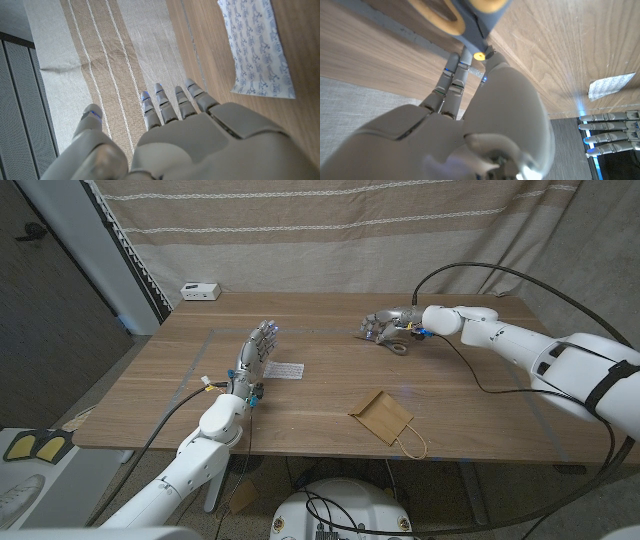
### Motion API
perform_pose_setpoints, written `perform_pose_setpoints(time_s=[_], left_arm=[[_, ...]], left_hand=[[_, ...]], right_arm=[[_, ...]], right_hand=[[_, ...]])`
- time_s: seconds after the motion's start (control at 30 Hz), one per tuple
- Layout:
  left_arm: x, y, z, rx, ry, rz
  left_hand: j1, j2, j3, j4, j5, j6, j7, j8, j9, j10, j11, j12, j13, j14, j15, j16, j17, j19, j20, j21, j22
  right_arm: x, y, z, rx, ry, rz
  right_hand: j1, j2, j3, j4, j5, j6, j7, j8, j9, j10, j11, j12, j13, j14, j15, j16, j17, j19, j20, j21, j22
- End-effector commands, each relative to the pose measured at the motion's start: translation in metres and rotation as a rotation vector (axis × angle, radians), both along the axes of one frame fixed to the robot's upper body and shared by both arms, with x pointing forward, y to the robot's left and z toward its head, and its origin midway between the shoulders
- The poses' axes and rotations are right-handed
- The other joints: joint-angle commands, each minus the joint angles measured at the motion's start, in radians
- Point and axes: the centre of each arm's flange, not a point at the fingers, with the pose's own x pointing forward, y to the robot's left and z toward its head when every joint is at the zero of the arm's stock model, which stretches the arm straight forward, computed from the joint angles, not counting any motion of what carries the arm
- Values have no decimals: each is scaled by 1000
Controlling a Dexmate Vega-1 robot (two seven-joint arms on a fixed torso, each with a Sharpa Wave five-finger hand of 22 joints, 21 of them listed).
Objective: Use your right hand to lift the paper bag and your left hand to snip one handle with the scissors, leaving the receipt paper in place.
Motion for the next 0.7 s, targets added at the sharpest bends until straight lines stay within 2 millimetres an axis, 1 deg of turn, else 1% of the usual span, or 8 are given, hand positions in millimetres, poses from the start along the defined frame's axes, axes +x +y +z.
perform_pose_setpoints(time_s=[0.03,0.13,0.17,0.2,0.47,0.6,0.63,0.7], left_arm=[[1,-1,1,3,-1,-4],[2,-1,1,3,1,-4],[2,-1,1,2,1,-5],[2,-1,1,2,1,-5],[3,0,1,1,1,-4],[3,0,1,1,1,-5],[4,0,2,1,0,-5],[4,0,2,1,0,-5]], left_hand=[[-8,1,-4,-3,10,9,-1,2,2,11,1,5,3,7,-176,1,5,10,-146,3,3],[-8,2,-5,-3,10,10,-1,2,2,13,0,6,3,7,-176,1,5,10,-146,3,3],[-8,2,-5,-3,10,9,-1,2,2,13,0,6,3,7,-176,1,5,10,-146,3,3],[-8,2,-5,-3,10,10,-1,2,2,13,1,6,3,7,-176,1,5,10,-146,3,3],[-9,2,-5,-3,10,10,-2,1,2,14,2,6,3,7,-176,1,5,10,-146,3,3],[-9,2,-6,-3,10,10,0,2,2,14,2,6,3,7,-176,1,5,10,-146,3,3],[-9,2,-6,-3,10,10,0,2,2,14,2,6,3,7,-176,1,5,10,-146,3,3],[-9,2,-6,-3,10,10,-1,2,2,15,2,6,3,7,-176,1,5,10,-146,3,3]], right_arm=[[-7,-3,12,49,-19,12],[-7,-3,13,57,-22,13],[-7,-3,13,61,-21,14],[-7,-3,14,63,-22,14],[-10,-7,19,108,-32,16],[-12,-9,22,139,-33,22],[-13,-10,23,142,-38,23],[-14,-11,25,155,-42,26]], right_hand=[[14,0,6,-1,6,4,-6,-4,1,1,-10,-1,3,75,-232,4,318,-7,-137,9,1],[15,0,7,-1,6,5,-6,-5,0,0,-11,-1,3,75,-232,3,319,-8,-137,12,0],[15,0,7,-1,6,5,-7,-6,-1,1,-5,-1,3,74,-232,2,321,-9,-137,14,-1],[15,0,7,-1,5,6,-6,-7,-2,1,-4,-1,3,74,-232,2,321,-10,-137,15,-1],[14,1,9,-1,4,6,-6,-12,-5,-4,-8,-4,2,73,-232,0,325,-13,-137,21,-4],[15,1,10,-1,4,4,-11,-16,-7,-9,-10,-7,1,72,-232,-2,328,-16,-137,26,-6],[15,0,10,-1,3,6,-11,-17,-8,-12,-5,-9,0,70,-232,-3,329,-18,-137,28,-7],[15,0,11,-1,3,7,-12,-19,-9,-13,-3,-10,-1,69,-232,-5,331,-20,-138,31,-8]])
